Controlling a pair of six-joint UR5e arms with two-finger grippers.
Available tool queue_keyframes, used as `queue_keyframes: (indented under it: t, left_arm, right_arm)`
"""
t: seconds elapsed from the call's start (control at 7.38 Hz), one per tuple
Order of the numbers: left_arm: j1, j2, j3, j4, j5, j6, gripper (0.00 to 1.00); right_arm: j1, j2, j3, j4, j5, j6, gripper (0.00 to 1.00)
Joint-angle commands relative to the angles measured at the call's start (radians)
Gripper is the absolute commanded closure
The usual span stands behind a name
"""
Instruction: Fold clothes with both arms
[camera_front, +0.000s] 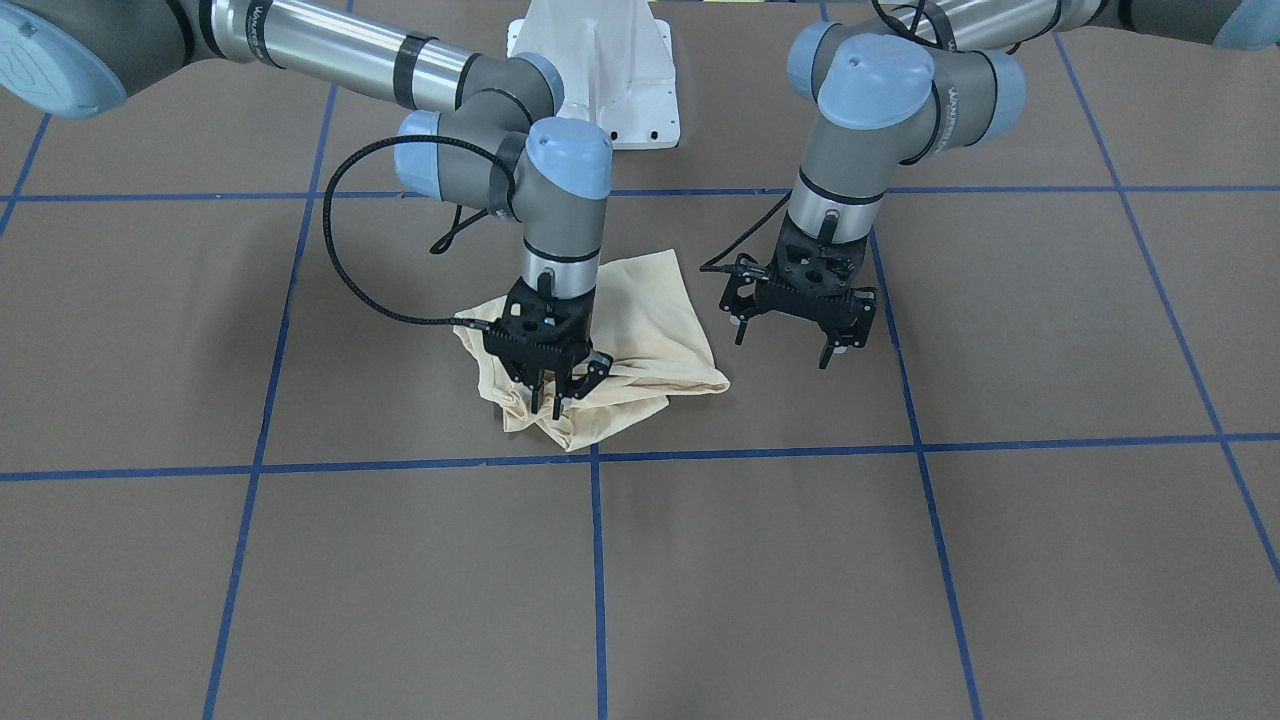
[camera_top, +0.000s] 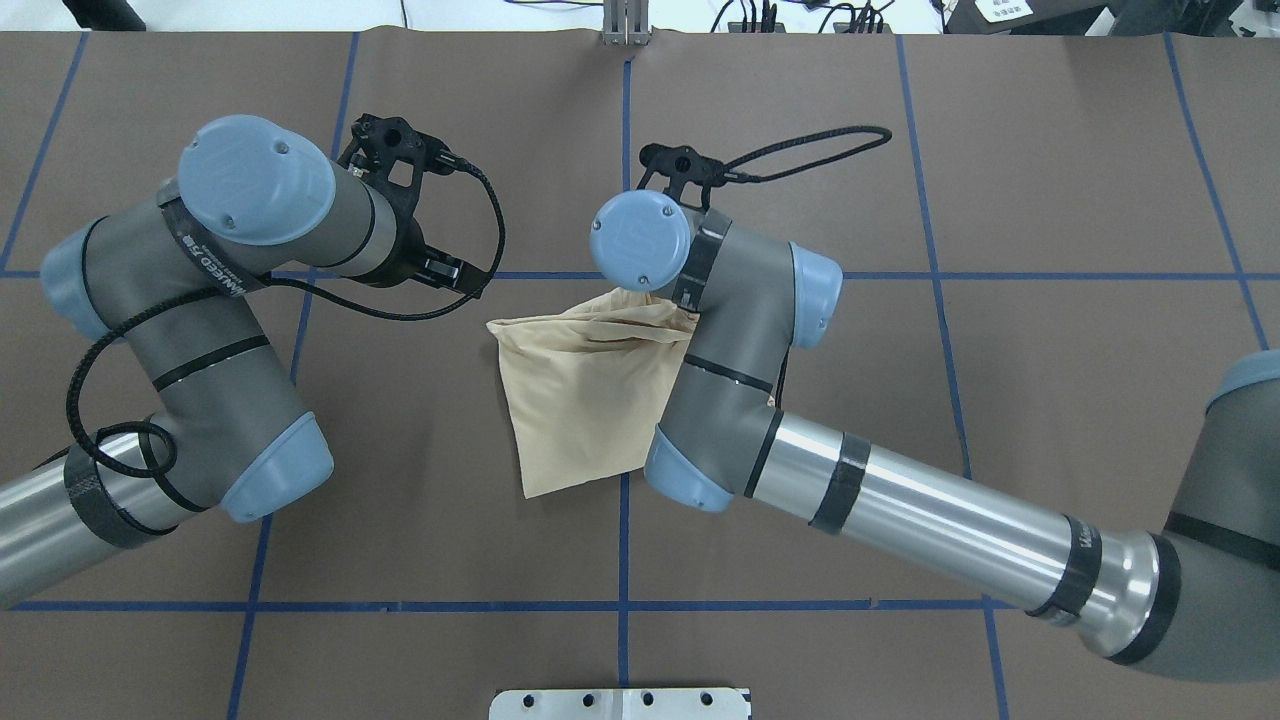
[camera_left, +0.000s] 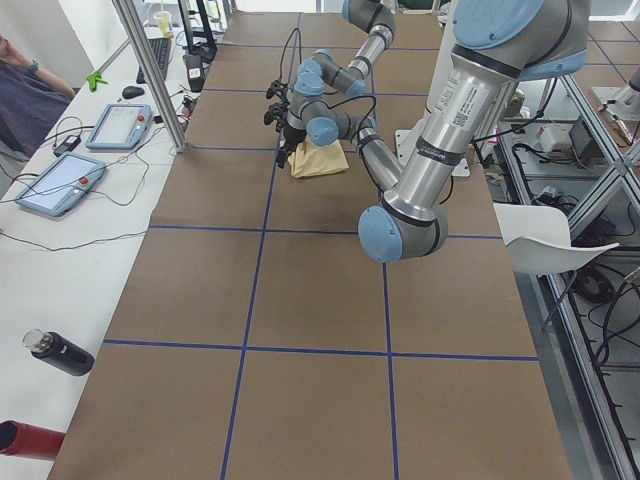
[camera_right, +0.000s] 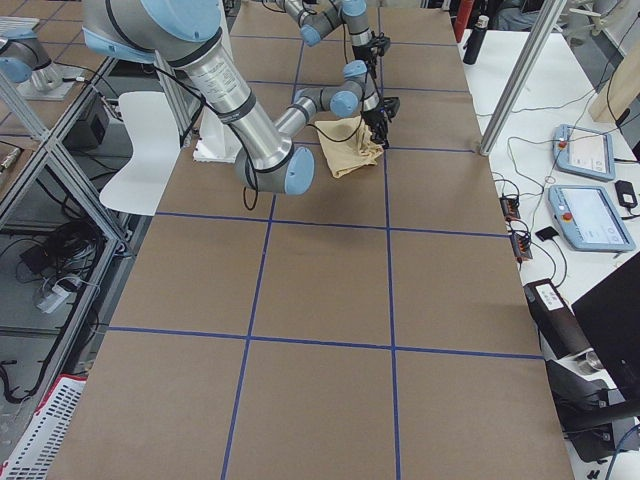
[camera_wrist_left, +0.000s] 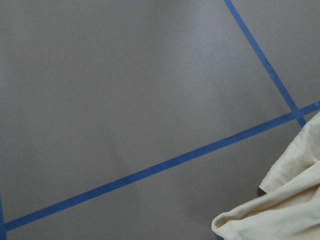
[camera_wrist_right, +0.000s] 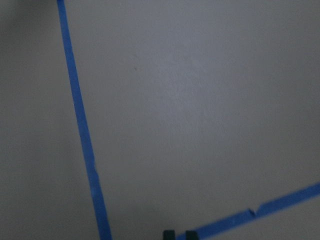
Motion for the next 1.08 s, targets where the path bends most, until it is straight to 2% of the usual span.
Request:
queue_keyframes:
  t: [0.0, 0.14, 0.27, 0.41, 0.54, 0.68, 0.95]
  left_arm:
    - [0.0, 0.003, -0.012, 0.002, -0.001, -0.001, 0.0]
    - [0.0, 0.003, -0.014, 0.002, -0.001, -0.001, 0.0]
    - [0.0, 0.003, -0.021, 0.002, -0.001, -0.001, 0.0]
    - [0.0, 0.013, -0.028, 0.003, -0.002, -0.001, 0.0]
    - [0.0, 0.024, -0.041, 0.003, -0.002, -0.001, 0.0]
    - [0.0, 0.029, -0.051, 0.003, -0.001, -0.001, 0.0]
    - [0.0, 0.029, -0.052, 0.003, -0.001, -0.003, 0.0]
  right_arm:
    - [0.065, 0.048, -0.081, 0.085, 0.011, -0.045, 0.33]
    - [0.067, 0.066, -0.062, 0.072, 0.055, -0.037, 0.02]
    - [0.056, 0.05, 0.011, -0.014, 0.106, -0.034, 0.01]
    - [0.0, 0.012, 0.145, -0.148, 0.106, -0.013, 0.0]
    - [-0.064, -0.072, 0.282, -0.215, 0.093, 0.051, 0.0]
    - [-0.136, -0.134, 0.365, -0.256, 0.039, 0.07, 0.0]
    - [-0.207, -0.159, 0.372, -0.28, 0.005, 0.093, 0.01]
